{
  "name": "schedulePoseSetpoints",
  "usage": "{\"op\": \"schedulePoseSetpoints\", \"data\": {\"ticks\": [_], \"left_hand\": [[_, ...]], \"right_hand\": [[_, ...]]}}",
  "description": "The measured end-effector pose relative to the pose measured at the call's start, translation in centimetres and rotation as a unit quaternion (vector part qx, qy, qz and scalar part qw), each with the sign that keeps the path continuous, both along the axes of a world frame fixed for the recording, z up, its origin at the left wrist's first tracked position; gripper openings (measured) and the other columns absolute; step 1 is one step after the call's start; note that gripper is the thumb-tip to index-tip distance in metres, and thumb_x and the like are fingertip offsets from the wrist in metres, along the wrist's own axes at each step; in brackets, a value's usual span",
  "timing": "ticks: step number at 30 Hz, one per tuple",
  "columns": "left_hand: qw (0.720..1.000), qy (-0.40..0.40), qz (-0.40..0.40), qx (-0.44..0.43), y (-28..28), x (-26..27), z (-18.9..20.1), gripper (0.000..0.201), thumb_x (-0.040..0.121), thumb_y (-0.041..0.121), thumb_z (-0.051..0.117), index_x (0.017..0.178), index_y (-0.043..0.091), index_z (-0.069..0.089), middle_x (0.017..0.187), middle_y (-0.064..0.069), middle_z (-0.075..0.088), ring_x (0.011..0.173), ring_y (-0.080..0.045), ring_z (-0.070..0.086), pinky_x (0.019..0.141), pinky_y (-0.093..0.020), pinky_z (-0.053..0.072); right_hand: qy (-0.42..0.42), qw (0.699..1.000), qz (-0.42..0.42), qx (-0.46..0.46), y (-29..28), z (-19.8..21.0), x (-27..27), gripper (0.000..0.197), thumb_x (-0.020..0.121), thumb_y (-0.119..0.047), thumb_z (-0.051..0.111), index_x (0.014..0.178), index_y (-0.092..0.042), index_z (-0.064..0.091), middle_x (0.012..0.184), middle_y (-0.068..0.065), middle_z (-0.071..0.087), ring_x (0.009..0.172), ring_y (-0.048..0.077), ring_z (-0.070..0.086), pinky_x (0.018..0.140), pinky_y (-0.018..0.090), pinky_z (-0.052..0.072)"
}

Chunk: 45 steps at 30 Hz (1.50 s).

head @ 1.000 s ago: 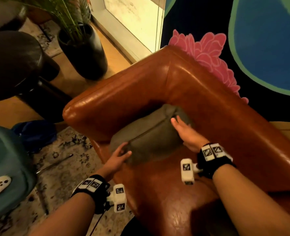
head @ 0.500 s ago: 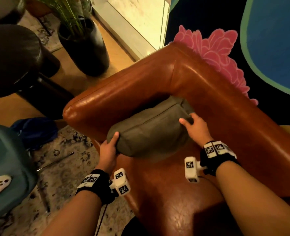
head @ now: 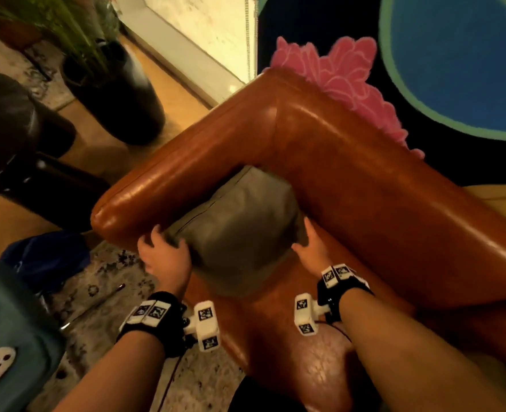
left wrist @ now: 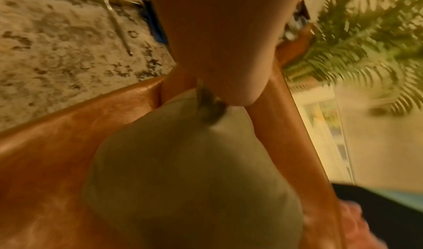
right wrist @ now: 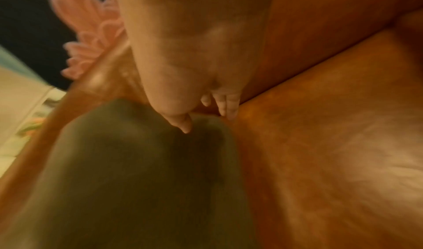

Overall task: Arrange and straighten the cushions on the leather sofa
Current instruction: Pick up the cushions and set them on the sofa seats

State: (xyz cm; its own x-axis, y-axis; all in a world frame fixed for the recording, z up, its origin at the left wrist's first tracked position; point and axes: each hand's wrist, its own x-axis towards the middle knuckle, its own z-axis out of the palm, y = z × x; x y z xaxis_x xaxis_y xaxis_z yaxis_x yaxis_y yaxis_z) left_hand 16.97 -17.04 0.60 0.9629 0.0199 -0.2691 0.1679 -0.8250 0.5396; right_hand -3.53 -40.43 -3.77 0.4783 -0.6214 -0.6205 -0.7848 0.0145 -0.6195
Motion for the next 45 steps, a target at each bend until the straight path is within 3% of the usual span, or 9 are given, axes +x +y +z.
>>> {"op": "schedulePoseSetpoints", "data": {"ticks": [4, 10, 15, 22, 27, 30, 34, 40, 45], "left_hand": [[0.936, -0.125, -0.329, -0.031, -6.3, -4.7, 1.7, 0.037, 0.087, 0.015, 0.061, 0.123, 0.016, 0.064, 0.148, -0.015, 0.044, 0.146, -0.033, 0.03, 0.118, -0.046, 0.022], [0.719, 0.142, -0.679, -0.05, -16.5, -20.9, 3.2, 0.023, 0.095, 0.02, 0.054, 0.107, 0.031, 0.07, 0.106, 0.003, 0.072, 0.089, -0.017, 0.069, 0.084, -0.034, 0.054], [0.537, 0.226, -0.812, 0.04, -18.0, -35.5, 2.2, 0.024, 0.097, 0.014, 0.054, 0.115, 0.014, 0.069, 0.109, -0.003, 0.07, 0.095, -0.018, 0.064, 0.078, -0.02, 0.046], [0.458, 0.234, -0.858, 0.016, -19.2, -54.2, 4.0, 0.029, 0.094, 0.02, 0.061, 0.122, 0.015, 0.067, 0.117, -0.007, 0.071, 0.109, -0.021, 0.065, 0.088, -0.021, 0.043], [0.426, 0.227, -0.876, -0.003, -18.8, -66.0, 6.2, 0.024, 0.096, 0.017, 0.057, 0.113, 0.01, 0.072, 0.108, -0.011, 0.074, 0.101, -0.024, 0.067, 0.071, -0.014, 0.036], [0.382, 0.217, -0.898, 0.005, -17.2, -71.8, 6.4, 0.023, 0.094, 0.024, 0.062, 0.106, 0.01, 0.075, 0.104, -0.01, 0.076, 0.097, -0.024, 0.07, 0.085, -0.025, 0.048], [0.493, 0.286, -0.821, 0.037, -15.3, -78.0, 4.9, 0.054, 0.08, 0.052, 0.075, 0.106, 0.006, 0.067, 0.103, -0.012, 0.072, 0.1, -0.026, 0.067, 0.092, -0.038, 0.052], [0.724, 0.335, -0.601, 0.051, -13.4, -81.5, 3.9, 0.124, 0.061, 0.05, 0.089, 0.152, 0.006, 0.018, 0.156, -0.018, 0.029, 0.141, -0.034, 0.038, 0.114, -0.038, 0.035], [0.686, 0.382, -0.603, -0.145, -15.7, -77.7, 4.5, 0.058, 0.068, 0.046, 0.083, 0.116, 0.019, 0.066, 0.113, 0.006, 0.074, 0.107, -0.012, 0.069, 0.101, -0.042, 0.052]], "right_hand": [[0.075, 0.993, -0.086, 0.015, -0.7, 0.2, -11.5, 0.067, 0.099, -0.01, 0.058, 0.158, -0.026, 0.03, 0.157, 0.01, 0.042, 0.138, 0.033, 0.046, 0.111, 0.039, 0.04], [0.085, 0.959, -0.269, 0.022, -0.1, 0.3, -31.6, 0.058, 0.084, -0.018, 0.062, 0.142, -0.013, 0.053, 0.09, -0.008, 0.06, 0.074, 0.011, 0.057, 0.067, 0.022, 0.044], [0.121, 0.902, -0.414, -0.02, 5.0, 4.1, -45.4, 0.047, 0.095, -0.007, 0.056, 0.142, -0.009, 0.053, 0.132, 0.012, 0.059, 0.113, 0.02, 0.054, 0.102, 0.03, 0.043], [0.165, 0.683, -0.7, -0.13, 11.0, 10.2, -61.3, 0.039, 0.084, -0.046, 0.05, 0.086, -0.019, 0.078, 0.095, 0.021, 0.074, 0.098, 0.043, 0.067, 0.09, 0.046, 0.053], [0.131, 0.529, -0.816, -0.192, 11.6, 12.2, -68.6, 0.031, 0.09, -0.033, 0.053, 0.104, -0.007, 0.06, 0.114, 0.027, 0.065, 0.109, 0.044, 0.06, 0.094, 0.044, 0.044], [0.119, 0.55, -0.822, -0.091, 12.0, 11.2, -74.0, 0.049, 0.089, -0.036, 0.054, 0.13, -0.008, 0.054, 0.135, 0.028, 0.054, 0.123, 0.046, 0.053, 0.103, 0.047, 0.042], [-0.027, 0.646, -0.761, 0.048, 13.0, 8.8, -80.0, 0.067, 0.091, -0.055, 0.057, 0.137, -0.006, 0.052, 0.133, 0.017, 0.06, 0.122, 0.039, 0.059, 0.101, 0.051, 0.051], [-0.143, 0.622, -0.745, 0.194, 14.6, 9.4, -82.8, 0.038, 0.102, -0.047, 0.043, 0.121, -0.018, 0.057, 0.105, 0.005, 0.062, 0.08, 0.024, 0.057, 0.065, 0.03, 0.042], [-0.068, 0.672, -0.72, 0.157, 14.8, 10.2, -86.3, 0.031, 0.1, -0.038, 0.052, 0.099, -0.012, 0.069, 0.105, 0.018, 0.07, 0.075, 0.021, 0.056, 0.066, 0.03, 0.042]]}}
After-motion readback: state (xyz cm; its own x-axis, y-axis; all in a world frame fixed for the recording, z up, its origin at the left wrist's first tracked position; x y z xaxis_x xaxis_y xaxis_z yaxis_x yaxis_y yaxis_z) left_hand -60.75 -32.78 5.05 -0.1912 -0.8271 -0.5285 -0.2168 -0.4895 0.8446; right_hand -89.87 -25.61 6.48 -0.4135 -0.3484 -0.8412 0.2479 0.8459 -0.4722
